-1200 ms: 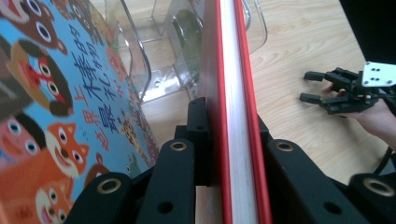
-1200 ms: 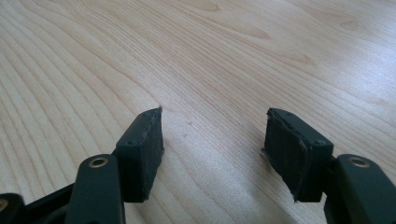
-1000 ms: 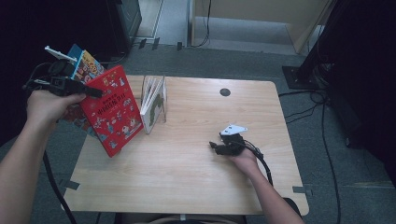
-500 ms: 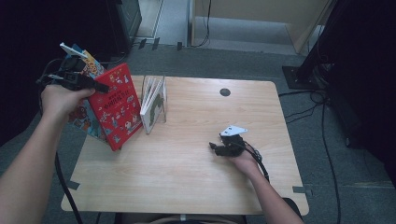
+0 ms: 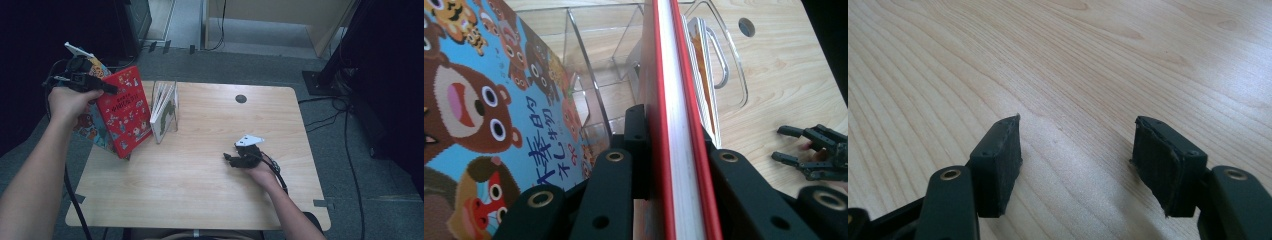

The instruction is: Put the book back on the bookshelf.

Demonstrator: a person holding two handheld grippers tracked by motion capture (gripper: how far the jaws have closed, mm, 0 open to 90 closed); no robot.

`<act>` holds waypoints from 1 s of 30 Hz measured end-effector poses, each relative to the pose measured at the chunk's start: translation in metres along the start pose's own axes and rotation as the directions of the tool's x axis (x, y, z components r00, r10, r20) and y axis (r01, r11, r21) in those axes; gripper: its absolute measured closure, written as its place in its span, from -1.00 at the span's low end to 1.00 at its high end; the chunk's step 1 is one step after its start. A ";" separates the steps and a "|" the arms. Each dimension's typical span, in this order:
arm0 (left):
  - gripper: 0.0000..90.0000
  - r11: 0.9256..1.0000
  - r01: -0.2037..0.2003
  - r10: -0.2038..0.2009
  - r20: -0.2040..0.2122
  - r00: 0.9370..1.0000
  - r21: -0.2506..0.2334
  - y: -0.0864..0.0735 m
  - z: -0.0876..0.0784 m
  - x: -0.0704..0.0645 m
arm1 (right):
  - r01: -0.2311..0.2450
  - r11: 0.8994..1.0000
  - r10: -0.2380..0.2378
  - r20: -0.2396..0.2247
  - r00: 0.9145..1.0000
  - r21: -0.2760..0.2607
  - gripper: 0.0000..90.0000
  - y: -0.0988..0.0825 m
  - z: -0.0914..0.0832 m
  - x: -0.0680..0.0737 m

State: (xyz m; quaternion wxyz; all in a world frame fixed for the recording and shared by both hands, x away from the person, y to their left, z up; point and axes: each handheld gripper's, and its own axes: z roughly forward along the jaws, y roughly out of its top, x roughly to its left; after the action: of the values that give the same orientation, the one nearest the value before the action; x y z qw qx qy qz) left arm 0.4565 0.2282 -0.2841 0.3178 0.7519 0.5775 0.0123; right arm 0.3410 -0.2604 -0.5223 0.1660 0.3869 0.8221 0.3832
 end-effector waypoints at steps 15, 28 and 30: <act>0.73 0.987 -0.033 0.033 0.004 0.999 0.154 0.007 -0.002 -0.005 | -0.001 1.000 0.001 0.000 1.000 0.001 -0.20 0.000 0.000 0.000; 0.69 0.971 -0.070 0.072 -0.003 0.997 0.228 0.012 0.005 -0.014 | -0.002 1.000 0.002 0.001 1.000 -0.001 -0.20 0.000 0.001 0.000; 0.70 0.970 -0.072 0.075 -0.004 0.997 0.233 0.012 0.005 -0.014 | 0.000 1.000 0.000 0.001 1.000 0.000 -0.20 0.000 0.001 0.000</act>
State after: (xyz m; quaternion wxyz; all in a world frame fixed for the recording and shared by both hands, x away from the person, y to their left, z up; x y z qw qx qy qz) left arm 0.4643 0.2122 -0.2775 0.2231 0.8046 0.5489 -0.0387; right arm 0.3417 -0.2600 -0.5224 0.1666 0.3869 0.8221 0.3831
